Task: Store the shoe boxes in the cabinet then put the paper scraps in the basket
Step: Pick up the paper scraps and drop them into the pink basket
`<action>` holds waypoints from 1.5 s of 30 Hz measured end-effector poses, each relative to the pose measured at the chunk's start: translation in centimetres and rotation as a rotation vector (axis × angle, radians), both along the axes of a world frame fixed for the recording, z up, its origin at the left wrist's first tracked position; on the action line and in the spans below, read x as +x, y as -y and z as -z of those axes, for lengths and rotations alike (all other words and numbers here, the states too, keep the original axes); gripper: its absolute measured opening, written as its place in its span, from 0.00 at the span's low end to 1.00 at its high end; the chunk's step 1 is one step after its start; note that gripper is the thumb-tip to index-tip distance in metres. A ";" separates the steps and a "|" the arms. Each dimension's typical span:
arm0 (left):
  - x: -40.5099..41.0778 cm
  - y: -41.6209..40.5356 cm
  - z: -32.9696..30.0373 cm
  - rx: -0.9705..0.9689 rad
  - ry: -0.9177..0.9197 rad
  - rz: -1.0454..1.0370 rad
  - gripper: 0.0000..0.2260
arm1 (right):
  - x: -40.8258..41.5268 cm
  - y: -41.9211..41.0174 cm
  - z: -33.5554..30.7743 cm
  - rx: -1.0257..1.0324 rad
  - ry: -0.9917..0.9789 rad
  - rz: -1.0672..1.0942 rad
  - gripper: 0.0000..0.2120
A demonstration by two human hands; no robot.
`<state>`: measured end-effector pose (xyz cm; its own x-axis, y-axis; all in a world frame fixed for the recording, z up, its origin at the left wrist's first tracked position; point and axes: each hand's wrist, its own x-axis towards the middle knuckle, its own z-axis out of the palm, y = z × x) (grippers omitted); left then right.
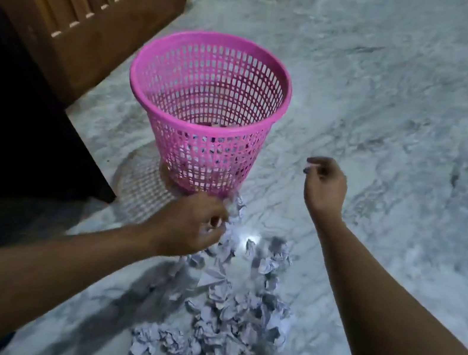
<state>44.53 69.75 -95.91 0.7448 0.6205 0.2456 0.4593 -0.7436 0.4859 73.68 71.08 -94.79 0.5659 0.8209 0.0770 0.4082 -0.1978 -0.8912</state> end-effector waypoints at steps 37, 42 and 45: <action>-7.3 0.3 15.4 -0.480 -0.578 -0.486 0.56 | -1.0 12.0 14.5 -0.652 0.269 -0.177 0.49; -3.7 3.2 13.9 -0.424 -0.517 -0.205 0.55 | -5.1 11.3 14.6 -0.568 0.325 -0.526 0.59; -1.7 4.6 14.6 -0.344 -0.539 -0.135 0.51 | -7.7 11.4 15.2 -0.590 0.646 -0.745 0.54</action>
